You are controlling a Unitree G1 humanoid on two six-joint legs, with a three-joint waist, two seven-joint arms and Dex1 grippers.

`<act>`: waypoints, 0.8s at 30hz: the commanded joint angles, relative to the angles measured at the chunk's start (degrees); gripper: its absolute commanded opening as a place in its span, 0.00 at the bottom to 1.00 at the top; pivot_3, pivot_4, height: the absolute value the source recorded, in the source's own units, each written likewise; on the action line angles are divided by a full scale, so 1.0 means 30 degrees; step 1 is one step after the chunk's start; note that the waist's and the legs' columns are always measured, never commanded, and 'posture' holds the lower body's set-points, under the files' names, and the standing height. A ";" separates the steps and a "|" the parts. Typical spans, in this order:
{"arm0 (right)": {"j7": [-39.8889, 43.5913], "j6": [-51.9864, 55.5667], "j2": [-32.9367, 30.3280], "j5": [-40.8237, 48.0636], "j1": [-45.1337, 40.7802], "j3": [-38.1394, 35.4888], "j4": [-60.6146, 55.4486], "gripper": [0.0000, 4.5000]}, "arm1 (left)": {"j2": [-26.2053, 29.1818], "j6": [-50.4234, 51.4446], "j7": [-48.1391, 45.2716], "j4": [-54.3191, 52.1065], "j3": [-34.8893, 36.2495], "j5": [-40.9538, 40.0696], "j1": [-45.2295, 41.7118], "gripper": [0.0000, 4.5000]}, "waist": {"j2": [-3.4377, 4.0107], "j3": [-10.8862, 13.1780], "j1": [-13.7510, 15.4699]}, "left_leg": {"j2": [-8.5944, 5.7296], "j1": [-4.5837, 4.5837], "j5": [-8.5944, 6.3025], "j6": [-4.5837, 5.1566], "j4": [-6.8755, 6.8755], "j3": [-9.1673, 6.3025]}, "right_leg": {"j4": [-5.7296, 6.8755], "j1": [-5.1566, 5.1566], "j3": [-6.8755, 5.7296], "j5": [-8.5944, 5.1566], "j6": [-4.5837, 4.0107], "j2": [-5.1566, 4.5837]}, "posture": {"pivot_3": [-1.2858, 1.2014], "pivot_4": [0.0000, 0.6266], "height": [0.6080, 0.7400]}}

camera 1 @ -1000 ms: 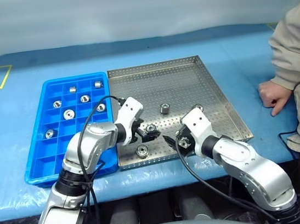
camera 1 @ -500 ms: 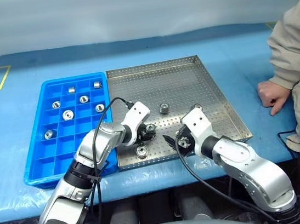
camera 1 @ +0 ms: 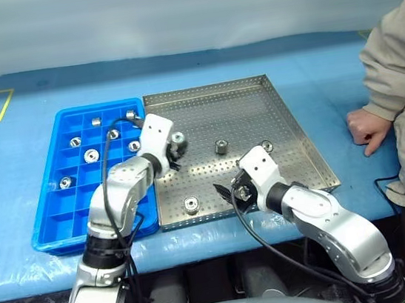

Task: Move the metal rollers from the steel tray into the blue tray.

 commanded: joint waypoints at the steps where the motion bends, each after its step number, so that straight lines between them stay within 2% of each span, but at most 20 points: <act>1: 0.0714 -0.0680 -0.0041 0.0146 -0.0952 0.0392 0.0394 1.00 | -0.0358 -0.0638 0.2448 -0.3348 0.1127 0.1496 0.1365 0.38 | 0.0000 0.0001 0.0136 | -0.0005 0.0002 0.0000 0.0001 -0.0001 0.0002 | -0.0001 0.0002 0.0003 0.0007 0.0000 -0.0003 | 0.57 0.24 1.00; 6: 0.1823 -0.1233 0.0019 0.0202 -0.2365 0.1330 0.1703 1.00 | -0.0505 -0.0529 0.5068 -0.6282 0.1678 0.3821 0.4656 0.38 | -0.0002 0.0001 0.0748 | -0.0005 0.0004 0.0000 -0.0001 -0.0003 -0.0004 | -0.0002 0.0003 -0.0007 0.0025 -0.0042 -0.0001 | 0.61 0.24 1.00; 11: 0.2581 -0.1596 -0.0028 0.0185 -0.3134 0.1903 0.2411 1.00 | -0.1756 -0.0393 0.5902 -0.7056 0.2777 0.4108 0.6704 0.38 | -0.0014 0.0005 0.1585 | -0.0006 -0.0004 0.0001 -0.0001 0.0007 -0.0029 | -0.0010 0.0014 -0.0048 -0.0011 0.0004 -0.0020 | 0.62 0.24 1.00; 20: 0.2889 -0.1708 0.0066 0.0098 -0.3304 0.1988 0.2577 1.00 | -0.2177 0.0402 0.5499 -0.6517 0.2530 0.4050 0.7433 0.38 | -0.0010 0.0006 0.2036 | -0.0004 -0.0022 0.0000 -0.0002 0.0005 -0.0041 | -0.0022 0.0008 -0.0079 -0.0019 -0.0011 -0.0038 | 0.63 0.24 1.00; 24: 0.2665 -0.1567 0.0078 0.0085 -0.2973 0.1755 0.2259 1.00 | -0.2128 0.0640 0.5464 -0.6206 0.2310 0.4268 0.7260 0.67 | -0.0009 0.0007 0.1953 | 0.0001 -0.0028 -0.0001 -0.0003 -0.0004 -0.0045 | -0.0023 0.0000 -0.0095 -0.0029 -0.0029 -0.0043 | 0.61 0.24 1.00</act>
